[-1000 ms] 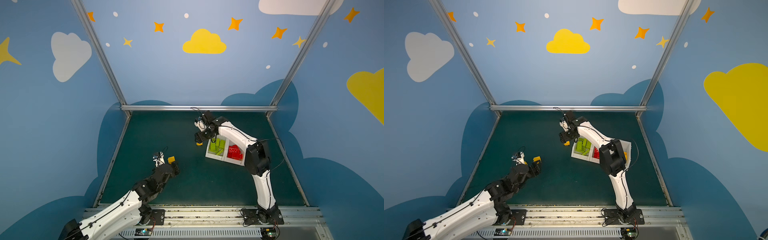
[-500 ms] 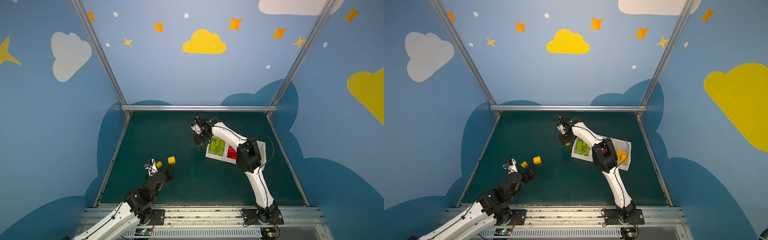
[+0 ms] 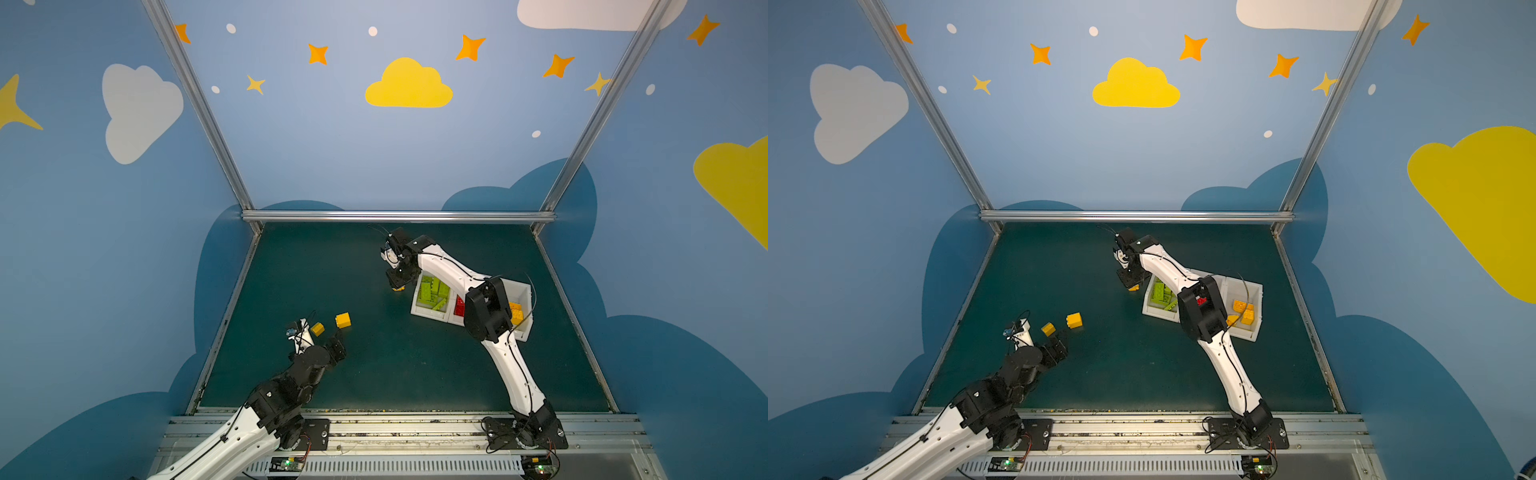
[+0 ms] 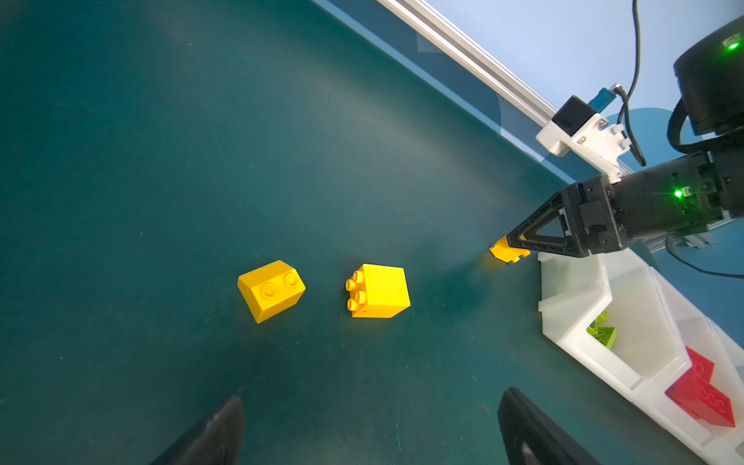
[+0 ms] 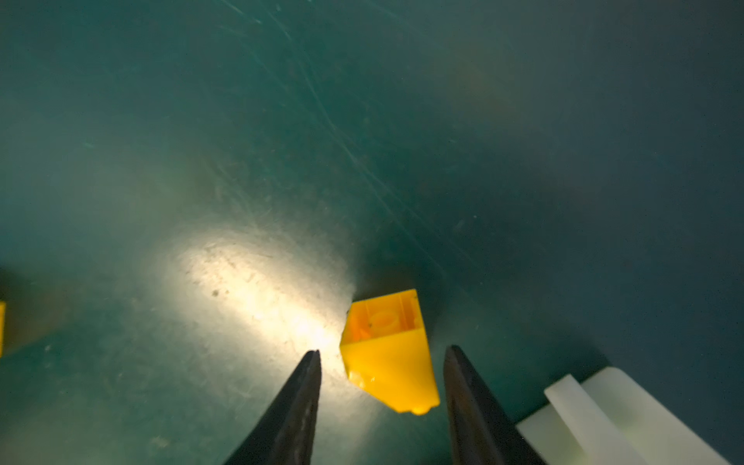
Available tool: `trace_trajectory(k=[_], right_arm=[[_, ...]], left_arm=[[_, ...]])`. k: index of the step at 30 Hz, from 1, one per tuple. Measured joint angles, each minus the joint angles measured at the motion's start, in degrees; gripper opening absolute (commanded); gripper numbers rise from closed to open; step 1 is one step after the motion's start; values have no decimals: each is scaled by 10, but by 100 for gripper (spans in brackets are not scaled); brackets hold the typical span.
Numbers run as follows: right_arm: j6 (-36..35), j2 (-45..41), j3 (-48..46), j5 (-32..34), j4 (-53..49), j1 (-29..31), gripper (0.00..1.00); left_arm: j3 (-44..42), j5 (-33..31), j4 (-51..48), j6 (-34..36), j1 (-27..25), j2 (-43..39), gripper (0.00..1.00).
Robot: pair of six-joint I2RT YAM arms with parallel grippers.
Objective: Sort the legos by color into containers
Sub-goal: 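Grasp another yellow slope brick with the right gripper, then carry the slope brick with the right gripper and drop it into the yellow compartment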
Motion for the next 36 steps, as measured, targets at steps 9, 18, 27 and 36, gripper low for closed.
trace_trajectory(k=[9,18,27,36], right_arm=[[0,6,1,9,-5,1,51],[0,10,1,10,-7,3,36],[3,1,-19,10,-2,10,34],[18,-134,-138,10,24,23,34]], left_arm=[[0,0,0,0,0,3,97],[0,0,-1,-1,0,4,97],[9,19,-3,2,0,5,97],[83,58,13,7,-2,99,97]])
